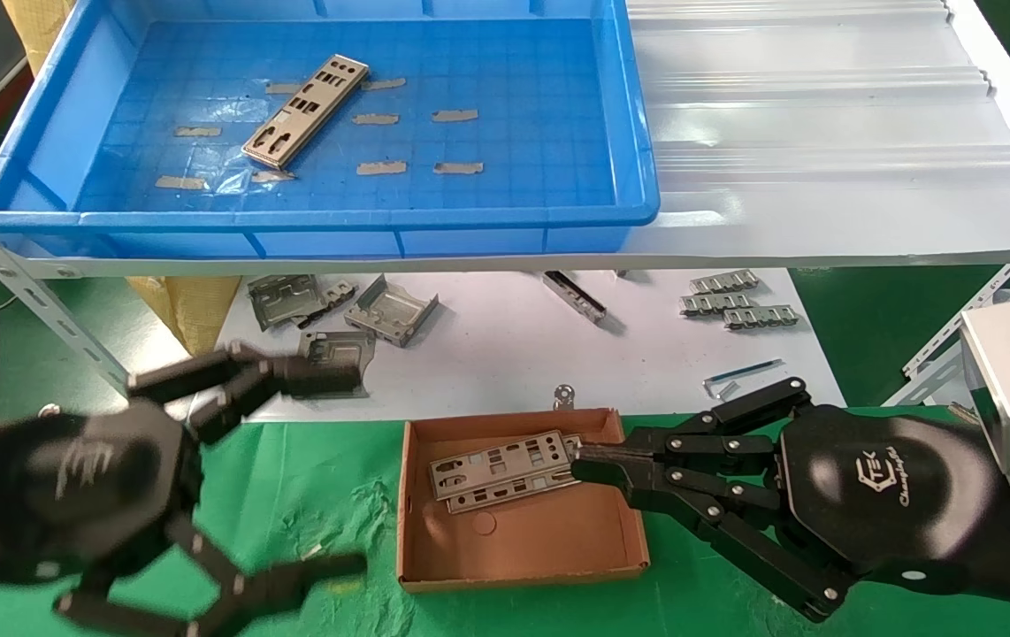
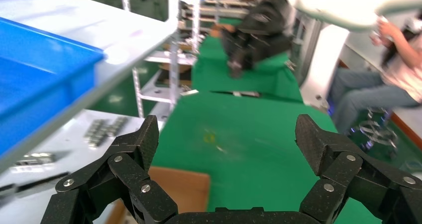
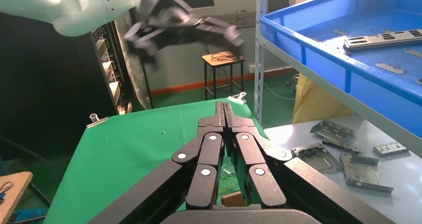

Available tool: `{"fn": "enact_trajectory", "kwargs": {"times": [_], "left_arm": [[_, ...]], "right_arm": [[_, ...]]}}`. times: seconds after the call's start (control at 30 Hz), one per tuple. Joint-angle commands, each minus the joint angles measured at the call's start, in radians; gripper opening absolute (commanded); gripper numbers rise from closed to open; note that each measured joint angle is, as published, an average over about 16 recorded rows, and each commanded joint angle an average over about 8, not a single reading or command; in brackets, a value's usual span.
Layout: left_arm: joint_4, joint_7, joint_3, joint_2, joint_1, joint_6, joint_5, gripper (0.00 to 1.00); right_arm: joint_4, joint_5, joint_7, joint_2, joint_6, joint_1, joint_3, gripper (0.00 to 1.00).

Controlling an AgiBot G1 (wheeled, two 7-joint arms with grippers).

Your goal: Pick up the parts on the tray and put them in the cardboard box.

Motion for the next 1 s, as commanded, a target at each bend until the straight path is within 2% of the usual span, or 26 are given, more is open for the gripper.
{"fn": "enact_trajectory", "kwargs": {"times": [0.03, 0.2, 0.47, 0.63, 0.77, 0.8, 1.0], "left_arm": [[0.009, -0.014, 0.002, 0.006, -0.019, -0.012, 0.004, 1.00], [0.145, -0.013, 0.051, 0.089, -0.204, -0.019, 0.111, 1.00], [0.546, 0.075, 0.139, 0.265, -0.499, -0.058, 0.303, 1.00], [0.778, 0.143, 0.170, 0.353, -0.610, -0.167, 0.387, 1.00], [0.904, 0.189, 0.187, 0.412, -0.674, -0.284, 0.439, 1.00], [0.930, 0.199, 0.191, 0.425, -0.688, -0.310, 0.449, 1.00], [1.053, 0.237, 0.208, 0.485, -0.744, -0.415, 0.487, 1.00]], "right_arm": [[0.000, 0.000, 0.000, 0.000, 0.000, 0.000, 0.000, 0.00], [0.000, 0.000, 0.000, 0.000, 0.000, 0.000, 0.000, 0.00], [0.000, 0.000, 0.000, 0.000, 0.000, 0.000, 0.000, 0.00], [0.000, 0.000, 0.000, 0.000, 0.000, 0.000, 0.000, 0.00], [0.000, 0.000, 0.000, 0.000, 0.000, 0.000, 0.000, 0.00], [0.000, 0.000, 0.000, 0.000, 0.000, 0.000, 0.000, 0.04], [0.000, 0.000, 0.000, 0.000, 0.000, 0.000, 0.000, 0.79]]}}
